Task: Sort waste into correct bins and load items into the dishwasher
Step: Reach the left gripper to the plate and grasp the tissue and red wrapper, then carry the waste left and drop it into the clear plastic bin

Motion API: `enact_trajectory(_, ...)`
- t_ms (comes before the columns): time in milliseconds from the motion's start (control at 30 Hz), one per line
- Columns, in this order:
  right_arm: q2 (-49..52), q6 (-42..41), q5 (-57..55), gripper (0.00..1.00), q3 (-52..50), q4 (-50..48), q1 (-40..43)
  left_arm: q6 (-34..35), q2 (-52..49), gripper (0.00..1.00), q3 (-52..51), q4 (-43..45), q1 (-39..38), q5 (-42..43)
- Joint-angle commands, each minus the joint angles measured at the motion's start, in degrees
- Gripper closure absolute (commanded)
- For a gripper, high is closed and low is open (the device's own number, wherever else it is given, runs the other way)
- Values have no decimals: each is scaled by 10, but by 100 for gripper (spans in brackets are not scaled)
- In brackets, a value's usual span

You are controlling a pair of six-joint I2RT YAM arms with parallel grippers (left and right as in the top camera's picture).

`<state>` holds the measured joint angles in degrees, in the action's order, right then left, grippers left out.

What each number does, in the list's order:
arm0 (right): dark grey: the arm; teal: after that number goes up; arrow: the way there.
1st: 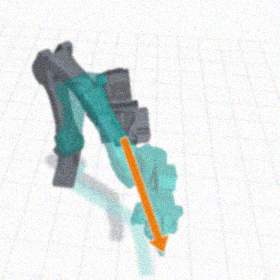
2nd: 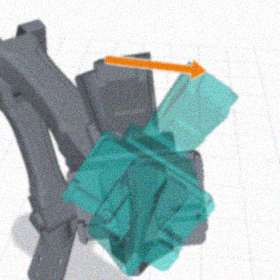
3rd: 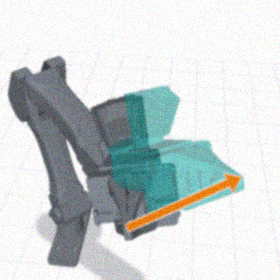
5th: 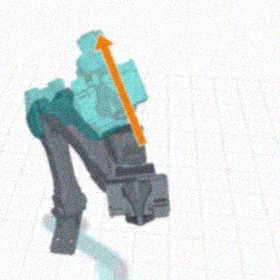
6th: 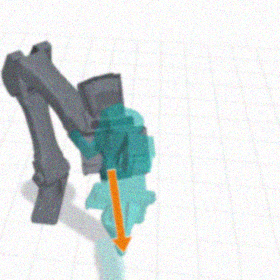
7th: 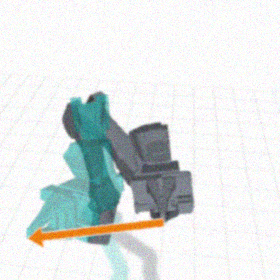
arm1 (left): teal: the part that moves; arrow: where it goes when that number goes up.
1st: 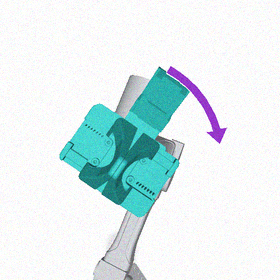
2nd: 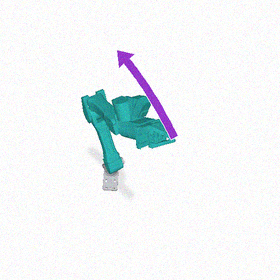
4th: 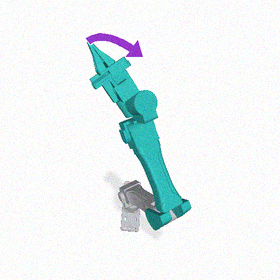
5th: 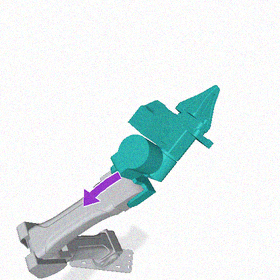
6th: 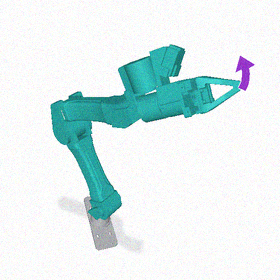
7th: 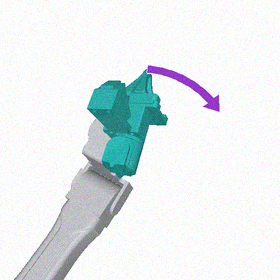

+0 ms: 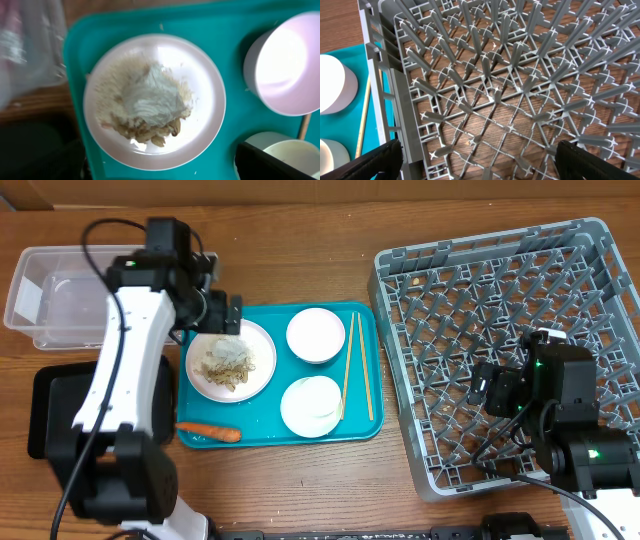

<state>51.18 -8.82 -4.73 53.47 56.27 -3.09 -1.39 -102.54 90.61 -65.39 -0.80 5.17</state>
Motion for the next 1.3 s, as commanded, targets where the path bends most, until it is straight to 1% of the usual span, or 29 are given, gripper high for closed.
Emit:
enact_trajectory(0, -1, -2, -4, 0, 17, -1, -2, 6, -48, 4, -25, -3, -6, 7)
enact_trajectory(67, -1, -2, -4, 0, 17, -1, -2, 6, -72, 9, -25, 3, -6, 6)
enact_trajectory(100, -1, -2, -4, 0, 17, -1, -2, 11, -87, 14, -25, 10, -6, 7)
enact_trajectory(200, -1, -2, -4, 0, 17, -1, -2, 19, -118, 21, -25, 20, -7, 10)
enact_trajectory(300, -1, -2, -4, 0, 17, 0, -2, 19, -153, 41, -25, 20, -7, 24)
enact_trajectory(333, -1, -2, -4, 0, 17, 0, -2, 21, -160, 60, -25, 20, -7, 24)
enact_trajectory(367, -1, -2, -4, 0, 17, 0, -2, 26, -165, 69, -25, 20, -7, 24)
enact_trajectory(400, -1, -2, -4, 0, 17, 0, -2, 29, -170, 84, -25, 20, -7, 24)
enact_trajectory(433, -1, -2, -4, 0, 17, 0, -2, 29, -172, 95, -25, 20, -7, 24)
enact_trajectory(567, -1, -2, -4, 0, 17, 0, -2, 29, -166, 96, -17, 15, -7, 24)
enact_trajectory(667, -1, -2, -4, 0, 17, 0, -2, 29, -160, 96, 14, -7, -7, 23)
enact_trajectory(833, -1, -2, -4, 0, 17, 3, -2, 29, -145, 96, 94, -57, -7, 17)
enact_trajectory(867, -1, -2, -4, 0, 17, 3, -2, 29, -139, 96, 128, -82, -7, 11)
enact_trajectory(933, -1, -2, -4, 0, 17, 2, -2, 29, -136, 96, 159, -108, -7, 6)
enact_trajectory(1267, -1, -2, -4, 0, 17, 2, -2, 29, -136, 96, 169, -130, -6, 1)
